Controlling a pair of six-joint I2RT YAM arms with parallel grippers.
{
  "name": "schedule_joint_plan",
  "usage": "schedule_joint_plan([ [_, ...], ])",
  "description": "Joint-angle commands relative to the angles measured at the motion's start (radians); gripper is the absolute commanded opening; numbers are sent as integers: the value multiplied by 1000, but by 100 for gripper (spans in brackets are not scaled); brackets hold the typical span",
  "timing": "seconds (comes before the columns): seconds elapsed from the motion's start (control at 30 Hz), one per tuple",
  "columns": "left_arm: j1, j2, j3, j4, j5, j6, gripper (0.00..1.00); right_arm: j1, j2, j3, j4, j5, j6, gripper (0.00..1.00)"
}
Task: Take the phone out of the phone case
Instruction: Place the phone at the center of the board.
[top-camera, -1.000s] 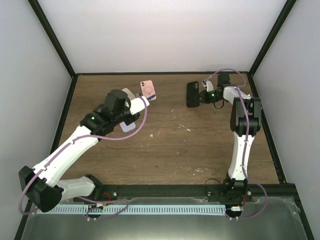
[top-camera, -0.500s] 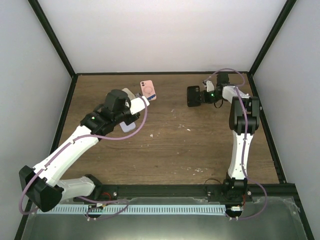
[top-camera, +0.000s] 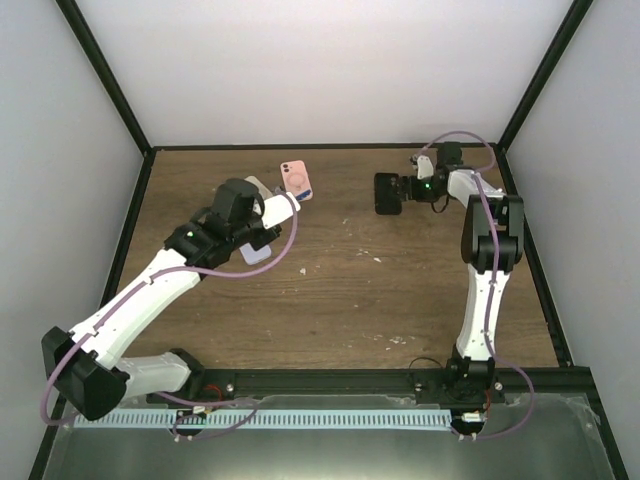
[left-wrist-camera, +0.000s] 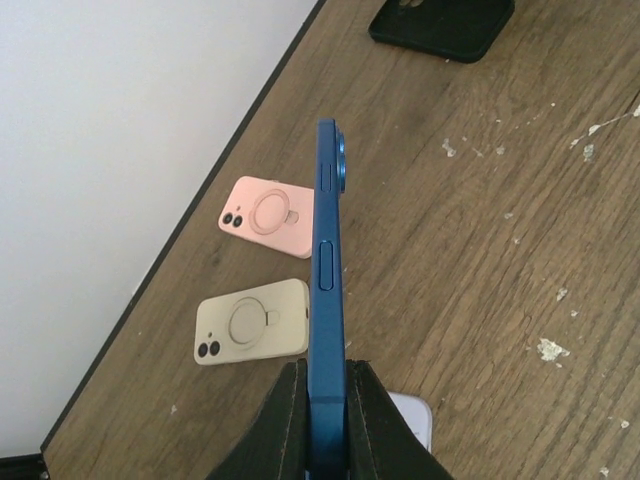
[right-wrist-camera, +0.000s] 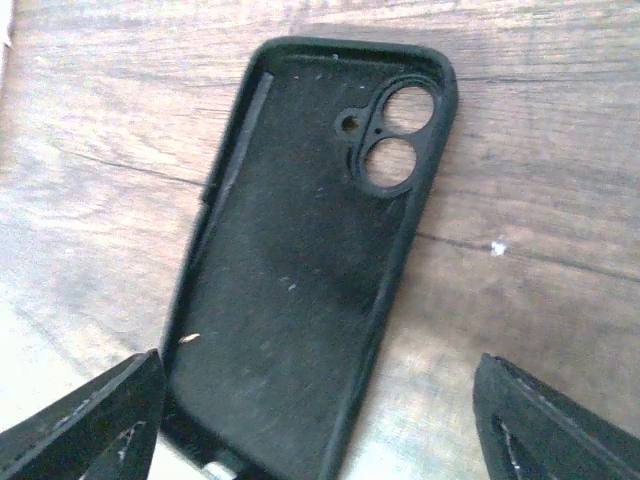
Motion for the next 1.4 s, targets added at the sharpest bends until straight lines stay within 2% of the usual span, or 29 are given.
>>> schedule_joint_plan([
  [0.0, -2, 13, 35, 54, -51, -14, 0, -7, -179, -59, 48, -41, 71, 88],
  [0.13, -11, 39, 41, 80, -113, -7, 0, -3, -297, -115, 95, -137, 184, 93],
  [0.27, -27, 61, 51, 108, -164, 1, 0, -1, -340, -114, 86, -195, 343, 94],
  [0.4, -54, 83, 56, 147, -210, 24, 0, 15, -379, -138, 105, -277, 509, 100],
  [0.47, -63, 97, 63, 155, -218, 25, 0, 33, -413, -176, 162, -301, 589, 100],
  [0.63, -90, 131, 64, 186, -234, 33, 0, 98, -427, -156, 128, -292, 789, 100],
  [0.8, -114, 164, 60, 223, -269, 24, 0, 163, -457, -240, 183, -363, 986, 100],
  [0.93, -144, 189, 66, 234, -291, 8, 0, 206, -458, -291, 255, -416, 1093, 97],
  [1.37, -225, 290, 46, 374, -440, 14, 0, 333, -429, -309, 327, -442, 1253, 85],
])
